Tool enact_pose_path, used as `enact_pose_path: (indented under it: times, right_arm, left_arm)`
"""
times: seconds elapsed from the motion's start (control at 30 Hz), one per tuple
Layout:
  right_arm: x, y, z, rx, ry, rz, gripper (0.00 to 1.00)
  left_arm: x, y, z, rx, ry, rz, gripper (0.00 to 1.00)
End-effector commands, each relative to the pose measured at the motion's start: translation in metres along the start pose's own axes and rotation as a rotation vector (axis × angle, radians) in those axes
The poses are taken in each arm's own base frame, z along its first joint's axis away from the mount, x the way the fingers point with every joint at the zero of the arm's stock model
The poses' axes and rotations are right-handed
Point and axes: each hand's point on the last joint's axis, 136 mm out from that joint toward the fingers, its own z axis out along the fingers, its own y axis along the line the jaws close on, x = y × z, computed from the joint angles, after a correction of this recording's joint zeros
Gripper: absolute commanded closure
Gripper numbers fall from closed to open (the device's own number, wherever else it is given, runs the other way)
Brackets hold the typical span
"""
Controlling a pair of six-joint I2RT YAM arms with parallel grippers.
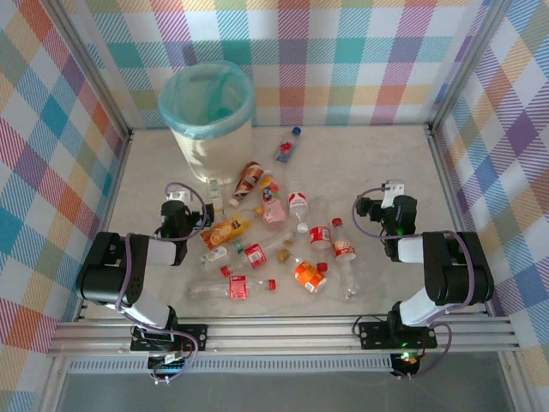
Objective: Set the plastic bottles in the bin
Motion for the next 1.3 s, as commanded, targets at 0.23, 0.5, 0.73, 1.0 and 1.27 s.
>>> enact_pose_path:
  times: [0.23, 0.5, 0.73, 1.0, 1.27]
  right_arm:
    - [-0.004, 0.002, -0.002, -0.006, -0.014, 0.006, 0.0]
    - [-0.004, 0.002, -0.002, -0.007, -0.012, 0.006, 0.0]
    - [-0.004, 0.002, -0.001, -0.007, -0.011, 0.005, 0.0]
    - [-0.017, 0.002, -0.011, -0.003, -0.032, 0.004, 0.0]
    - [-0.073, 0.022, -0.048, -0.055, 0.123, 0.129, 0.03]
  left_arm:
    - [-0.017, 0.002, 0.001, 0.003, -0.049, -0.012, 0.0]
    - [-0.017, 0.002, 0.001, 0.003, -0.049, -0.012, 0.0]
    - [-0.017, 0.002, 0.001, 0.003, -0.05, -0.013, 0.0]
    - [-0.026, 0.005, -0.007, -0.014, -0.069, -0.021, 0.03]
    - [-0.051, -0.006, -0.049, -0.065, -0.073, 0.036, 0.04]
